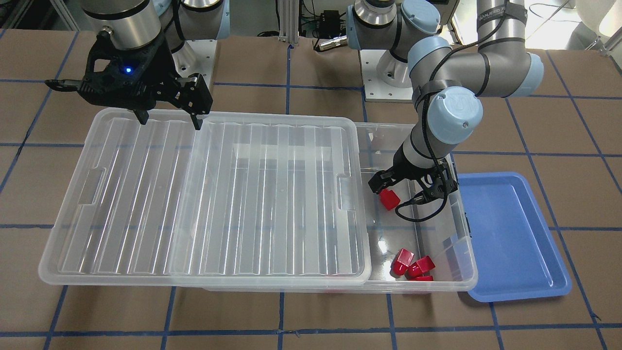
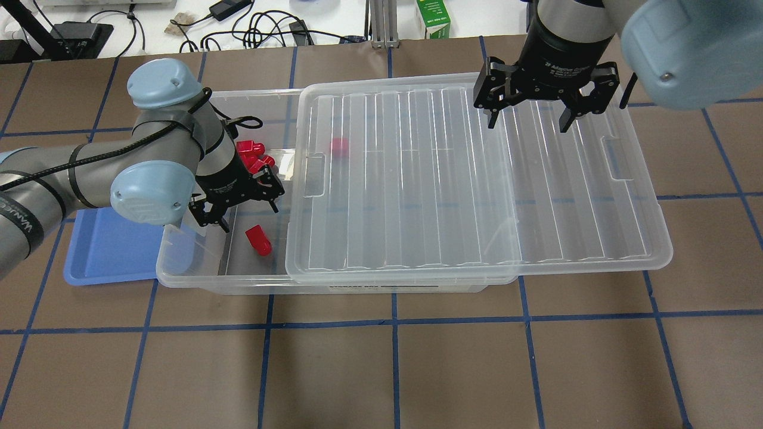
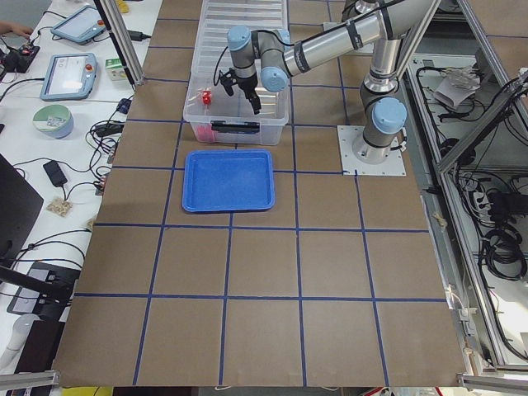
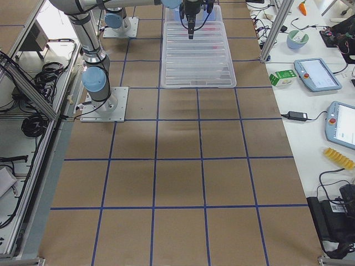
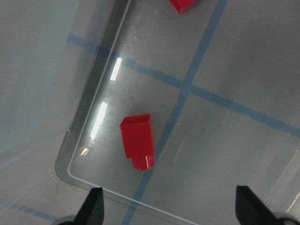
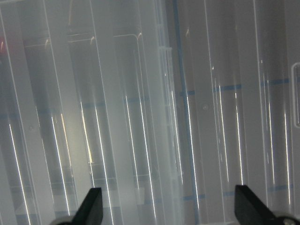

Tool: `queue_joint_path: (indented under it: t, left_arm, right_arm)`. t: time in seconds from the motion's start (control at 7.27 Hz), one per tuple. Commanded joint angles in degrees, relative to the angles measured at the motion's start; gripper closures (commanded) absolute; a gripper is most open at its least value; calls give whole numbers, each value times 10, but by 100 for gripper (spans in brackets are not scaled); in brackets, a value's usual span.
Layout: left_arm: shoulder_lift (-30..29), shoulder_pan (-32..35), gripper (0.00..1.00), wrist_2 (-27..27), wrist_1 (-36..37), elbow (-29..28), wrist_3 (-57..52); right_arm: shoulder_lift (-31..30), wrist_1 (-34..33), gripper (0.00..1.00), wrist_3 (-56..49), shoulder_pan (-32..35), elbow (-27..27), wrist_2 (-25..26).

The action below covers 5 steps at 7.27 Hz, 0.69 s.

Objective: Place red block in blue tray from box

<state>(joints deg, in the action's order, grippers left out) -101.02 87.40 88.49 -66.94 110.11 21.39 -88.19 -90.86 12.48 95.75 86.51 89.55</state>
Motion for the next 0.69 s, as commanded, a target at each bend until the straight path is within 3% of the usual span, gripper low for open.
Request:
queue_joint_path:
  t: [0.0,0.55]
  left_arm:
    - [-5,-6,0,-1,28,31,1]
    - [-32,-6,0,1,66,52,-1]
  right_arm:
    - [-1,1,0,0,-1,1,0]
    - [-1,1,0,0,0,1,-1]
